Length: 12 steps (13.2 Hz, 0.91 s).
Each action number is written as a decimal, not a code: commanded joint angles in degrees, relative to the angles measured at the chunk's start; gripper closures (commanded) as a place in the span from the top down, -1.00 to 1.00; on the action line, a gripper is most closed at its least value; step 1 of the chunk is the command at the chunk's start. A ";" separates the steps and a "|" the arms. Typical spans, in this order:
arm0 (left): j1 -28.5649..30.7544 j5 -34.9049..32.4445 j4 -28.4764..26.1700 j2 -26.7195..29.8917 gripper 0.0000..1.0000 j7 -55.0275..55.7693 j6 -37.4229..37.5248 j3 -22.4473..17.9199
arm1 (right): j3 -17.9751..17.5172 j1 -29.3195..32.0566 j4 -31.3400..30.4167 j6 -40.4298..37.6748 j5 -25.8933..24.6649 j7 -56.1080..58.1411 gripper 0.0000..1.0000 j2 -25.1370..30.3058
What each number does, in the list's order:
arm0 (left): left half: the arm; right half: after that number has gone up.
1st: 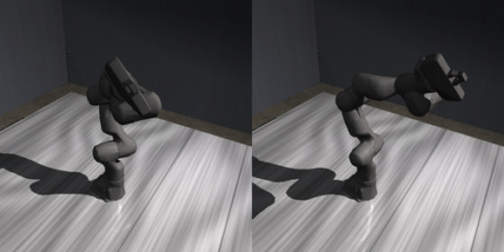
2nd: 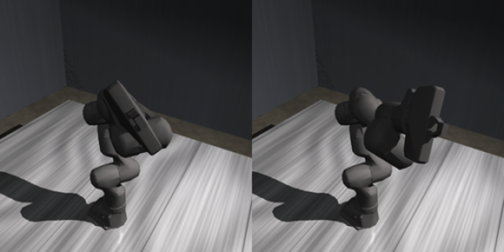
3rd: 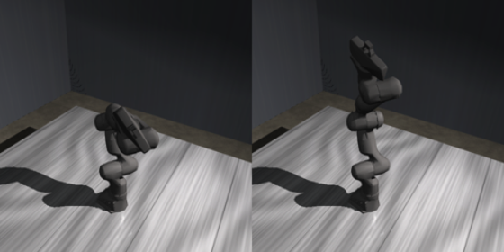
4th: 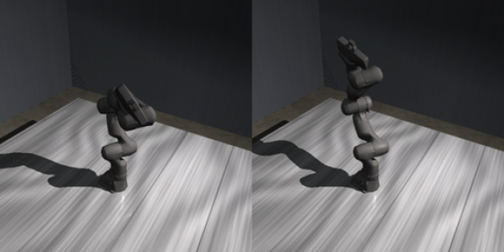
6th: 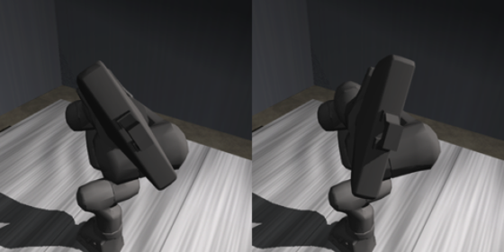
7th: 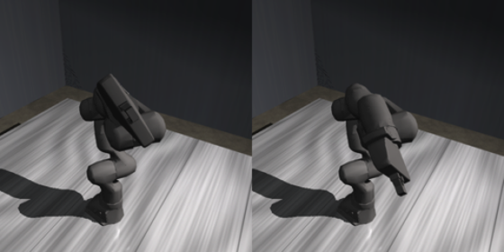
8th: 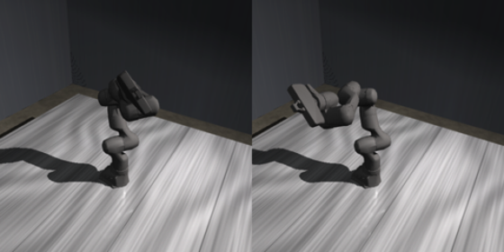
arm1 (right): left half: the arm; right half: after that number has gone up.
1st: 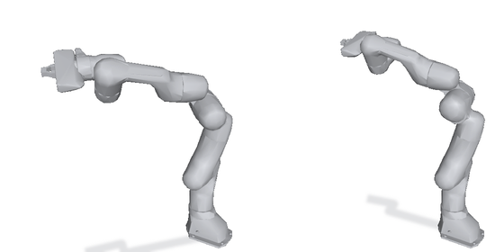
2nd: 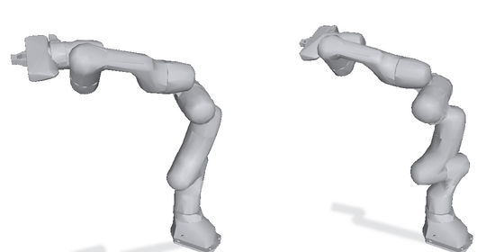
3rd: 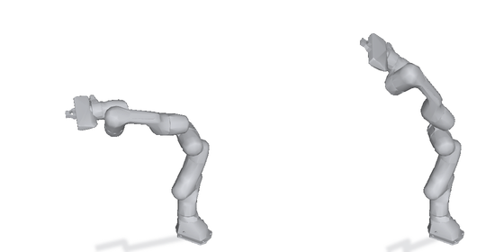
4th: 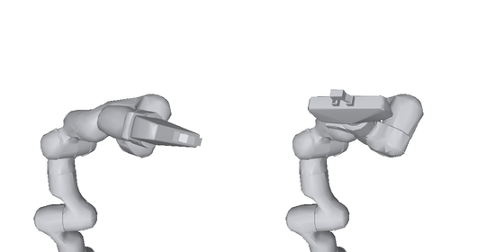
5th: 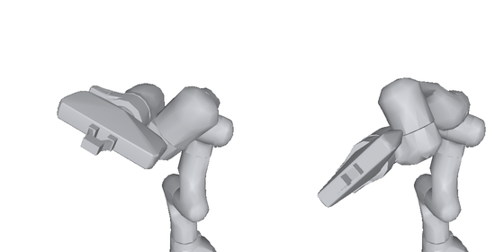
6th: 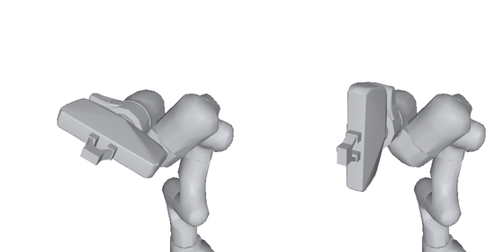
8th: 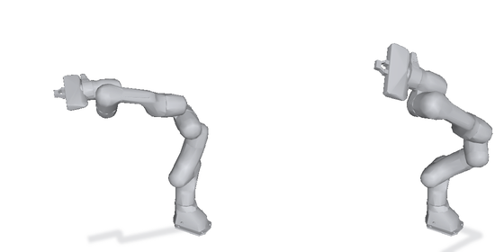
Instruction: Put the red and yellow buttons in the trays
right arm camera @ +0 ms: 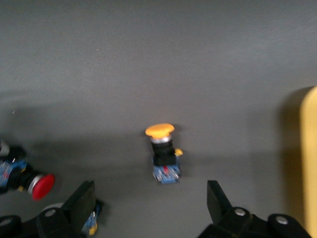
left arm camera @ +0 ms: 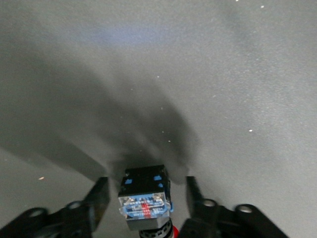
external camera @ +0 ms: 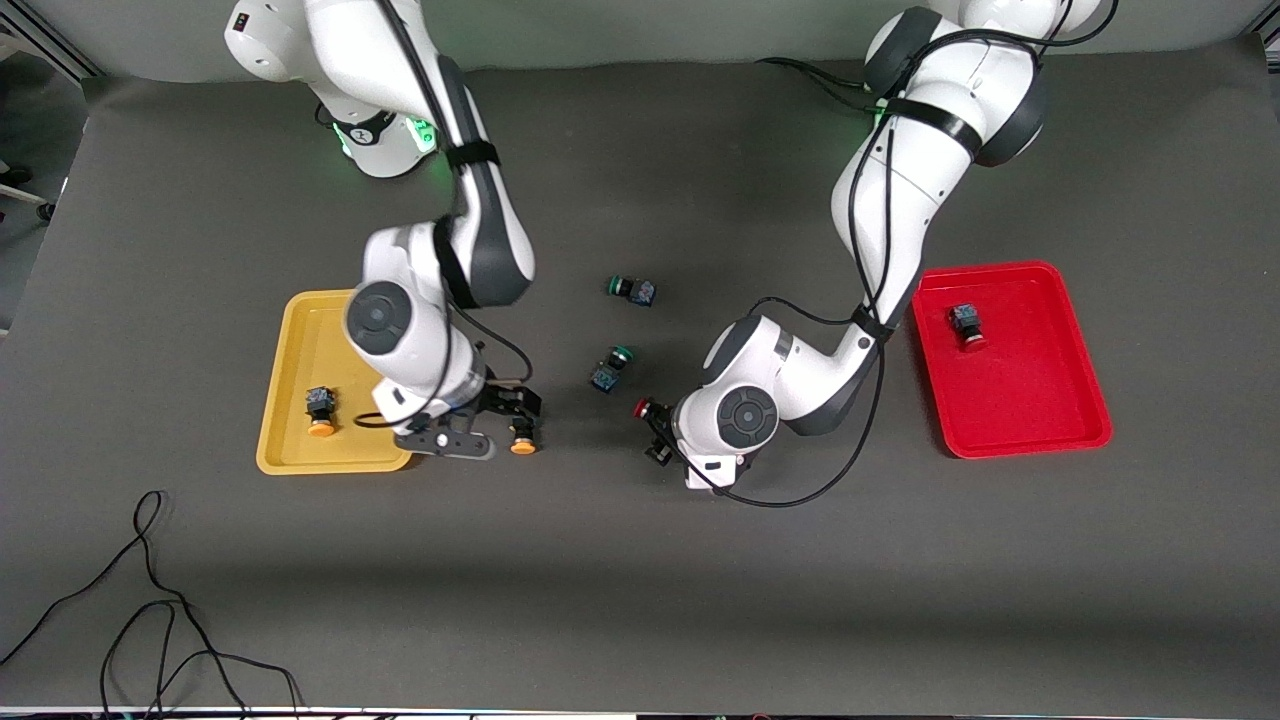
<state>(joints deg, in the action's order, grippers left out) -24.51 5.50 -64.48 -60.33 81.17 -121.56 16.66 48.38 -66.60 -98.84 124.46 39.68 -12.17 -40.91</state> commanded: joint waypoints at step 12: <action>24.65 -14.99 -7.56 18.46 -1.00 -64.05 40.61 -1.10 | -7.96 6.13 1.98 7.21 4.35 1.54 -0.92 -6.65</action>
<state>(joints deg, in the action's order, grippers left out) -3.39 -7.57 -63.21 -48.20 28.01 -80.47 15.54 40.37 -60.86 -97.35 131.86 43.72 -11.96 -49.16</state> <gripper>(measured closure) 0.581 0.674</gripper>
